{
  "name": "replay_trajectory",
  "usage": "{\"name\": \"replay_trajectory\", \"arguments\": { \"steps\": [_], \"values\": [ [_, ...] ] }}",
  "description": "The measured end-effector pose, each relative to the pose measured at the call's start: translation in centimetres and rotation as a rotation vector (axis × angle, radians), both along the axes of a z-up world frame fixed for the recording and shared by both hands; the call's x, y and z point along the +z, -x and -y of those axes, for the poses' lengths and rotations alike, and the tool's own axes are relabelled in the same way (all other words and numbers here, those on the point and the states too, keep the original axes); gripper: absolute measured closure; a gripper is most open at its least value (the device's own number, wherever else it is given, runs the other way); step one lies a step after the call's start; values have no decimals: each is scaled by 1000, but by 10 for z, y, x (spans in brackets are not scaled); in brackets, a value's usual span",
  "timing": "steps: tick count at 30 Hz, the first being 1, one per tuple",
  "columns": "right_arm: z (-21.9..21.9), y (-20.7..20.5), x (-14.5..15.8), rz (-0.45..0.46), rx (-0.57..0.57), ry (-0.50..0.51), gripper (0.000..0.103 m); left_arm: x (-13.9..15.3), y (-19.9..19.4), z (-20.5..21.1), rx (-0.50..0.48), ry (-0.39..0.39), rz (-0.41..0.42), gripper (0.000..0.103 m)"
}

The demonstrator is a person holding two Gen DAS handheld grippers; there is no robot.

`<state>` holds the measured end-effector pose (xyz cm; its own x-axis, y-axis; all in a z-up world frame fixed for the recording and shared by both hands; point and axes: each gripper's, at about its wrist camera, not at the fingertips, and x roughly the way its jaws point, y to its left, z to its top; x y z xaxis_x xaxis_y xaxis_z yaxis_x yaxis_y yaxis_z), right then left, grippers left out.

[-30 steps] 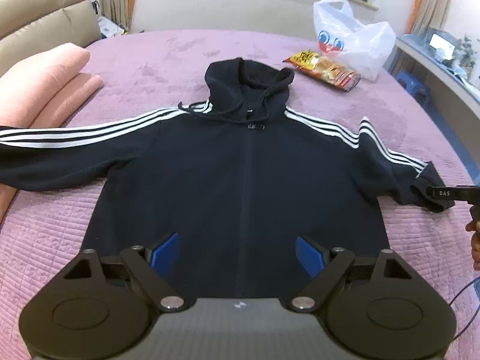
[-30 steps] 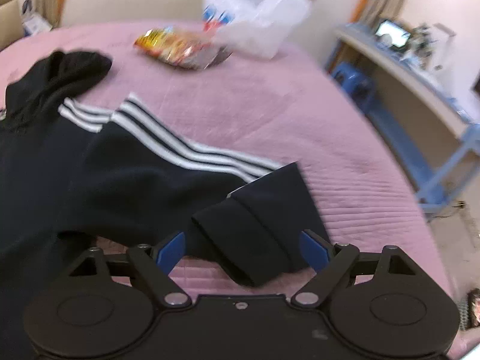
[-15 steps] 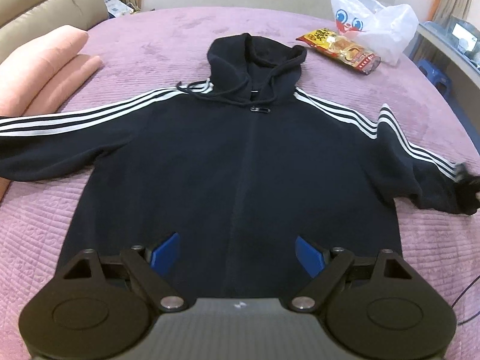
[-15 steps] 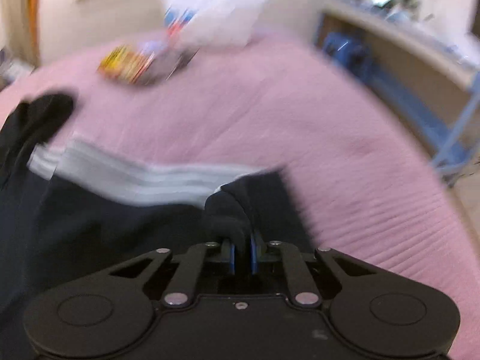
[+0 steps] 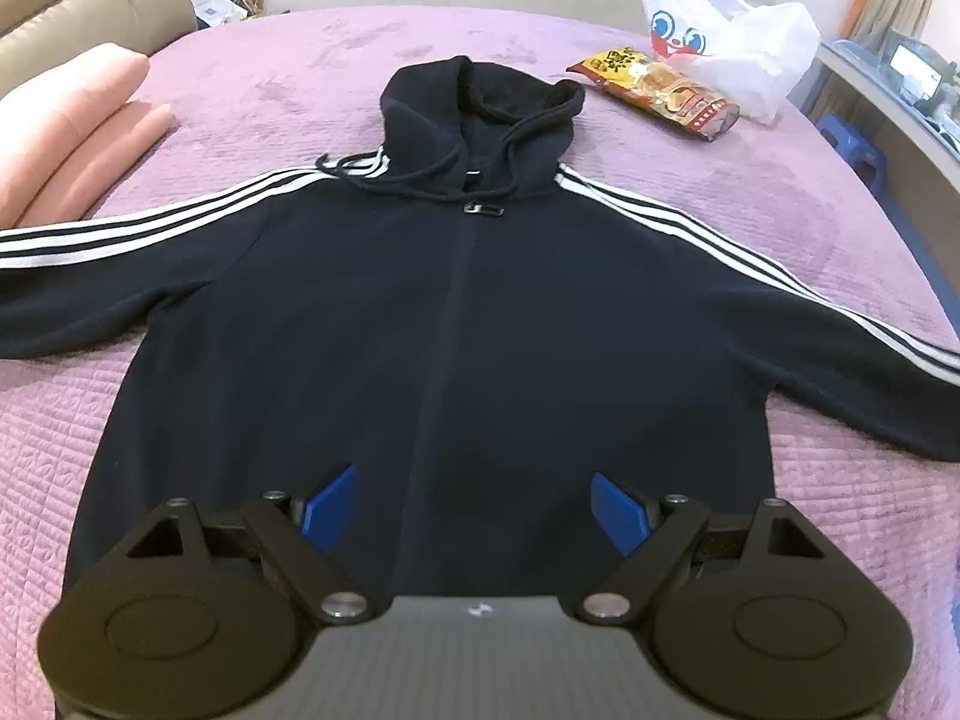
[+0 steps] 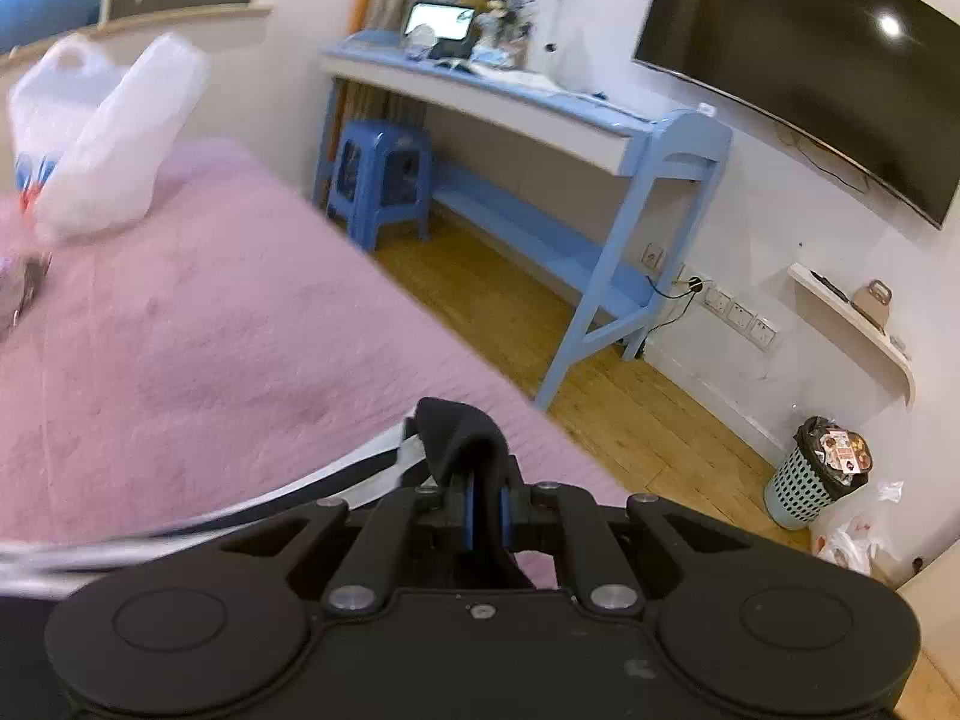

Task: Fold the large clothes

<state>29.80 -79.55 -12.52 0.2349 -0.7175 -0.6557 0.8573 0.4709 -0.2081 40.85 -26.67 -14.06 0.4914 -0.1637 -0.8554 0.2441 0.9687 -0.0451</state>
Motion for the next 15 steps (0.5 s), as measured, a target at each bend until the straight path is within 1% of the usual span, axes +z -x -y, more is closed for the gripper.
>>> {"name": "replay_trajectory", "arguments": {
  "steps": [3,5,7,11,13,15],
  "values": [
    [-34,-9,-8,15,70,-66,94,3,-1,-15,-5,0,10,17],
    [-67,-23,-6,42,169,-98,94,6,-3,-28,-15,5,20,17],
    [-112,-38,3,64,272,-112,94,9,-7,-42,-24,29,25,16],
    [-212,-86,27,160,469,-208,93,20,-21,-79,-4,100,41,16],
    [-262,-114,38,218,554,-268,93,28,-25,-100,20,109,86,16],
    [-309,-141,48,269,622,-331,93,33,-31,-121,30,94,120,16]
  ]
}}
